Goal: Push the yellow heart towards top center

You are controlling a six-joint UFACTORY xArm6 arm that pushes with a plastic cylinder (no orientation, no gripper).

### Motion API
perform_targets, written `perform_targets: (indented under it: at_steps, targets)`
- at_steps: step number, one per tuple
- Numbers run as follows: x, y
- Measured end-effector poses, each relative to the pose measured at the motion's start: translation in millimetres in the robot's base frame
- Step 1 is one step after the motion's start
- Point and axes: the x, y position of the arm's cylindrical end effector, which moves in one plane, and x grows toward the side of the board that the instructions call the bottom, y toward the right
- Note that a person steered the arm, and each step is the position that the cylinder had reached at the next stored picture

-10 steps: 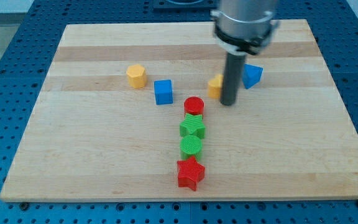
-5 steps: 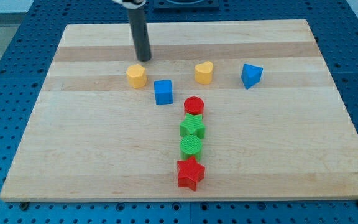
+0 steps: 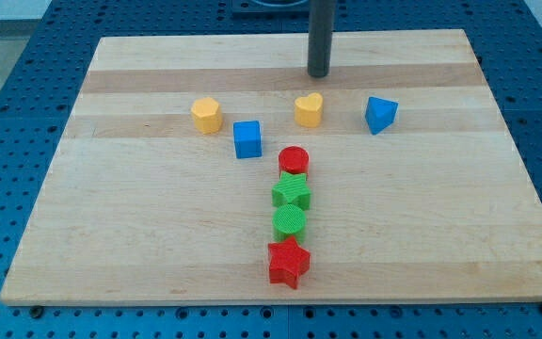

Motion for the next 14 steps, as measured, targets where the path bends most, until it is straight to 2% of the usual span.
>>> perform_targets:
  at_steps: [2,4,5,6,8,9,10,11,14]
  targets:
    - [0,9]
    - [22,9]
    - [77,17]
    - [88,22]
    - [67,22]
    - [73,22]
    - [99,22]
    - [99,22]
    - [99,-99]
